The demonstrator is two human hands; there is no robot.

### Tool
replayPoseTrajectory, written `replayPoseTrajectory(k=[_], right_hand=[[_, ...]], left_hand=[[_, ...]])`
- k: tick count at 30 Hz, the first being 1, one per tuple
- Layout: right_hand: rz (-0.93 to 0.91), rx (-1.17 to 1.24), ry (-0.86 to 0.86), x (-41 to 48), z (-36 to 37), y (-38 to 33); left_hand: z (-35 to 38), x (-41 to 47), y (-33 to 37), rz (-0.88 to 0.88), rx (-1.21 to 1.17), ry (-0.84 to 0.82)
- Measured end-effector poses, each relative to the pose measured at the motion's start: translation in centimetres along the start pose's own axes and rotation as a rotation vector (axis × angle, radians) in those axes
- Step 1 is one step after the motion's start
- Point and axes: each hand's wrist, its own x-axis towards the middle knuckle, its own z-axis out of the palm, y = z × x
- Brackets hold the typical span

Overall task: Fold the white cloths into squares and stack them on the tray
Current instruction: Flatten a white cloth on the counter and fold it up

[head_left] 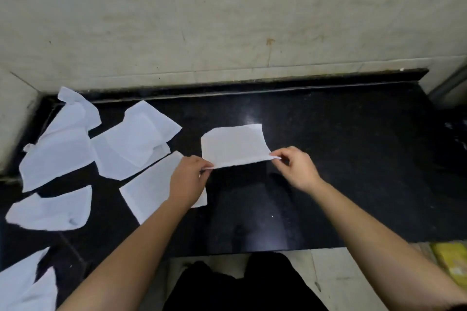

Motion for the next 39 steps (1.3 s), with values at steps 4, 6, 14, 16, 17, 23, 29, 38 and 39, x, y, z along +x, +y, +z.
replayPoseTrajectory(k=[4, 6, 14, 16, 17, 23, 29, 38, 39], right_hand=[[-0.007, -0.270, -0.316, -4.6, 4.1, 4.1], [-0.002, -0.330, -0.393, -6.5, 5.4, 4.8], [0.133, -0.251, -0.379, -9.4, 6.5, 4.8], [0.208, -0.137, -0.304, -8.8, 6.4, 4.0], [0.255, -0.059, -0.241, -8.2, 6.3, 3.7], [0.437, 0.352, 0.010, -3.1, 6.1, 2.0], [0.523, 0.394, 0.057, 1.6, 6.5, 1.3], [0.529, 0.284, 0.030, 5.4, 7.6, 2.0], [0.531, 0.264, 0.023, 5.6, 7.8, 2.0]], left_hand=[[5.1, -7.1, -2.5, 0.089, 0.092, -0.224], [6.3, -9.5, -3.3, 0.141, 0.115, -0.283], [5.3, -10.6, -4.8, 0.013, -0.045, -0.498], [4.3, -9.5, -5.2, -0.092, -0.158, -0.518], [3.9, -8.8, -5.3, -0.161, -0.222, -0.498], [2.8, -3.0, -5.2, -0.518, -0.546, -0.264], [4.0, 1.5, -5.1, -0.640, -0.526, -0.205], [6.0, 4.0, -5.5, -0.699, -0.413, -0.165], [6.1, 4.0, -5.6, -0.703, -0.399, -0.173]])
